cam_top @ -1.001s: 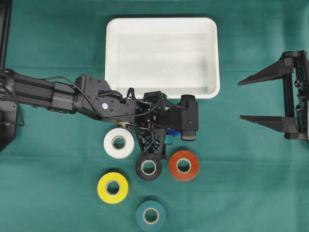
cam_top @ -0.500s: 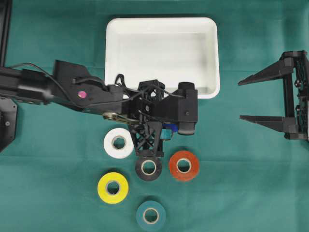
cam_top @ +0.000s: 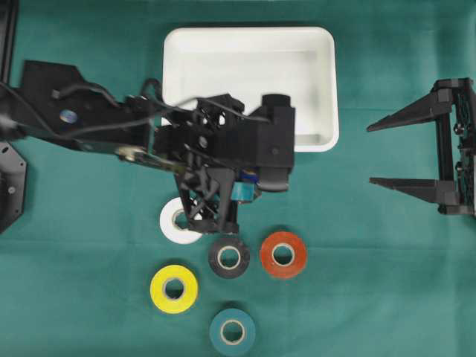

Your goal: Pick up the tape from a random location and place it into the white case.

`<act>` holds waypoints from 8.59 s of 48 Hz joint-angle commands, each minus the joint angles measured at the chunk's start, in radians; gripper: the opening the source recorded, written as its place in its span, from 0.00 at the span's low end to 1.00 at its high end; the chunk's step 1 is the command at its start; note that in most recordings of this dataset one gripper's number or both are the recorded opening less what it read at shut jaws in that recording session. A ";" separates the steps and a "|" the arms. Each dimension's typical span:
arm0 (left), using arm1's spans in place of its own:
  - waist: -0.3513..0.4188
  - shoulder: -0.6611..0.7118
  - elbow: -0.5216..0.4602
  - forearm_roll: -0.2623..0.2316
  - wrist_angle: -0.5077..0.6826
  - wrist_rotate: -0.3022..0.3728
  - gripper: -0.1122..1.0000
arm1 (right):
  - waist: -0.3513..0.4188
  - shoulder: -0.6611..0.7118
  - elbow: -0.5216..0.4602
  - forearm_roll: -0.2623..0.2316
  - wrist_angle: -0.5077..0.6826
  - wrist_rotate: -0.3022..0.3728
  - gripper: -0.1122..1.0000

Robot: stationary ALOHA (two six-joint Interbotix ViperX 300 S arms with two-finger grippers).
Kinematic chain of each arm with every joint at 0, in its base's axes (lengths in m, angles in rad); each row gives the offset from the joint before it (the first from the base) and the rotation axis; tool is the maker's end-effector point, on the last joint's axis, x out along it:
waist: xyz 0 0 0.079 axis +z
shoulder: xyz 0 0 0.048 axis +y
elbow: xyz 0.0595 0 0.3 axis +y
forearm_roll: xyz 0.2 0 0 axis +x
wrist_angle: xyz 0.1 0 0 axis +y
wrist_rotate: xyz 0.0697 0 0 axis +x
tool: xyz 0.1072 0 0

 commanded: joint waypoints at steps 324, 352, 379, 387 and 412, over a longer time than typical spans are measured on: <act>0.364 0.221 0.124 0.003 -0.331 0.044 0.94 | -0.005 0.029 -0.026 -0.015 0.028 0.003 0.92; 0.353 0.063 0.143 0.005 -0.275 0.044 0.94 | -0.005 0.026 -0.032 -0.015 0.028 0.003 0.92; 0.133 -0.032 0.210 0.005 -0.273 0.037 0.94 | -0.005 0.026 -0.034 -0.005 0.023 0.011 0.92; 0.115 -0.150 0.298 0.005 -0.308 0.037 0.94 | -0.005 0.025 -0.043 0.000 0.028 0.015 0.92; 0.115 -0.710 0.724 -0.002 -0.561 0.035 0.94 | -0.005 -0.054 -0.078 0.002 0.103 0.015 0.92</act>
